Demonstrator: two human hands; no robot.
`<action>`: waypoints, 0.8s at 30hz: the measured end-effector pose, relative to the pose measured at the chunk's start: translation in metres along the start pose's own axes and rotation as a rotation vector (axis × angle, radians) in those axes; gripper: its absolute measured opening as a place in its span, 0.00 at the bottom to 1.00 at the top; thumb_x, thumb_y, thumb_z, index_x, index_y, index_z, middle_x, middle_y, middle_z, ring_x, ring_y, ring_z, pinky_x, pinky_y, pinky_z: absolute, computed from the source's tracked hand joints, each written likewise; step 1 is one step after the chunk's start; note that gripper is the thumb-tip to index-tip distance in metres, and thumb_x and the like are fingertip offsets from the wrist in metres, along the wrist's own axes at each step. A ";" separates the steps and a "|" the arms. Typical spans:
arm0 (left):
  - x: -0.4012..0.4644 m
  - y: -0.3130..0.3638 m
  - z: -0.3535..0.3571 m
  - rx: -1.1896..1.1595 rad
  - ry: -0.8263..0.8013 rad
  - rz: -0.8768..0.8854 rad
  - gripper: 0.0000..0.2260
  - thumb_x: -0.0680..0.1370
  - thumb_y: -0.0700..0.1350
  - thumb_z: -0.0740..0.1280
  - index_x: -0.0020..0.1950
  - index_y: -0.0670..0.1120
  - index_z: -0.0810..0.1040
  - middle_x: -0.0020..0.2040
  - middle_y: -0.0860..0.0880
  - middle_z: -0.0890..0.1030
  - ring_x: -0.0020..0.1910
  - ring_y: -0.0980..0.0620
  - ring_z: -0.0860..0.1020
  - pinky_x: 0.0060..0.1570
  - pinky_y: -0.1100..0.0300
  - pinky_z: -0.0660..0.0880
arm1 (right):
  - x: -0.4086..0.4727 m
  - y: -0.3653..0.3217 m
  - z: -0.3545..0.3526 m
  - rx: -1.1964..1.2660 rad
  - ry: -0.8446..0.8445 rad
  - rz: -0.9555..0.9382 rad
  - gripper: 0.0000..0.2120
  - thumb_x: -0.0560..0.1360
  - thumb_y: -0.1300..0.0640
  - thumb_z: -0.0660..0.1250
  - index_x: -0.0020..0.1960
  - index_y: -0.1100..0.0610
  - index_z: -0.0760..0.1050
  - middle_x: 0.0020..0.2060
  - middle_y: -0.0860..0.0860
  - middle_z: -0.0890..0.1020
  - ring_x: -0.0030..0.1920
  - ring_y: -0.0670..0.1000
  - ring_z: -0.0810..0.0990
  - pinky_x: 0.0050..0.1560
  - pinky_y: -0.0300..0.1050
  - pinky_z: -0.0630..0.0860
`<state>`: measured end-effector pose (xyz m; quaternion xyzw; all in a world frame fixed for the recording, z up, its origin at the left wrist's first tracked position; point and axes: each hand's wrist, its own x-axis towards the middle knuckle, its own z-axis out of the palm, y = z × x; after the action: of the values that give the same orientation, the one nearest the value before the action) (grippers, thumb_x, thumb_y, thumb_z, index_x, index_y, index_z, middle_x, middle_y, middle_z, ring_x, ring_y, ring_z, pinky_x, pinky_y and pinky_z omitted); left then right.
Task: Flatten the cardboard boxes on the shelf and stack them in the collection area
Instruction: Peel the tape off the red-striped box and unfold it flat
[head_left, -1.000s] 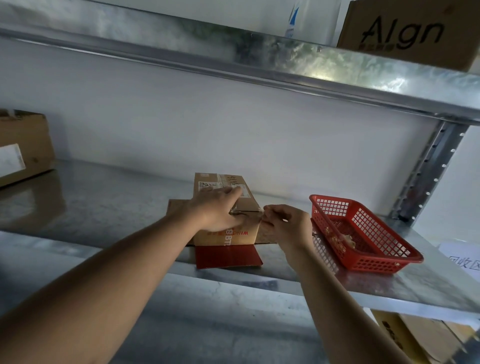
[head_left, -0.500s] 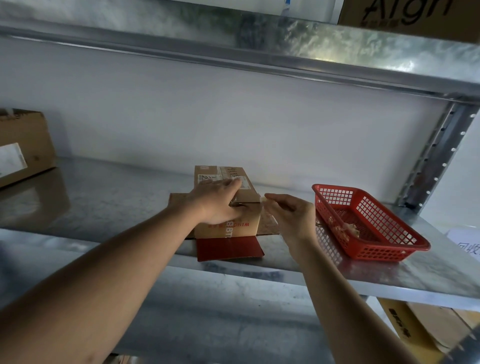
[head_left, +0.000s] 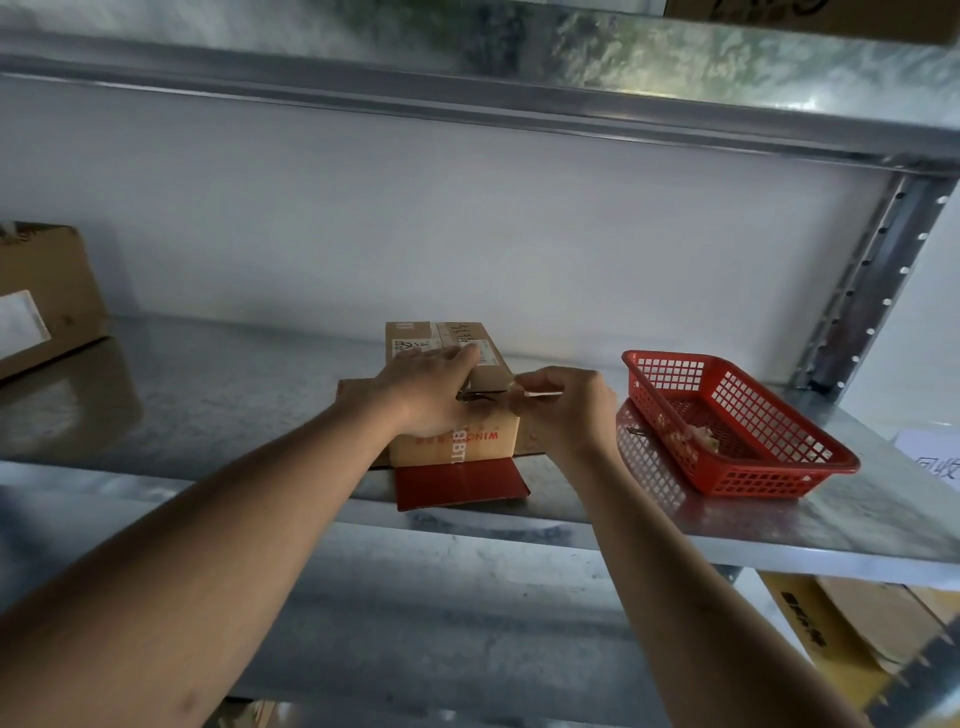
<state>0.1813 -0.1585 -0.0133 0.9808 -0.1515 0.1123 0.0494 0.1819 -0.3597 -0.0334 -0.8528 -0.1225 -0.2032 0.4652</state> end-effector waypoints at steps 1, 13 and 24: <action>0.000 0.000 0.000 -0.002 0.004 0.004 0.22 0.77 0.73 0.59 0.55 0.57 0.62 0.50 0.58 0.71 0.50 0.51 0.75 0.45 0.52 0.68 | -0.001 0.000 0.001 -0.010 0.007 -0.006 0.06 0.72 0.49 0.79 0.48 0.48 0.88 0.36 0.39 0.86 0.37 0.38 0.83 0.38 0.34 0.78; -0.002 0.001 0.000 0.021 0.037 0.014 0.19 0.80 0.65 0.62 0.59 0.53 0.64 0.53 0.54 0.73 0.50 0.50 0.72 0.47 0.52 0.67 | -0.011 0.004 0.004 0.796 0.118 0.593 0.04 0.73 0.65 0.77 0.40 0.61 0.86 0.37 0.55 0.88 0.41 0.53 0.89 0.44 0.42 0.85; 0.000 0.001 0.000 0.039 0.022 0.014 0.25 0.77 0.75 0.58 0.57 0.54 0.63 0.53 0.54 0.74 0.53 0.47 0.76 0.50 0.50 0.70 | -0.017 0.002 0.010 0.347 0.115 0.150 0.10 0.73 0.55 0.71 0.51 0.45 0.87 0.42 0.39 0.88 0.44 0.41 0.87 0.49 0.51 0.86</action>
<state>0.1814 -0.1591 -0.0135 0.9792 -0.1555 0.1265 0.0311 0.1702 -0.3524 -0.0478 -0.7535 -0.0649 -0.1920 0.6254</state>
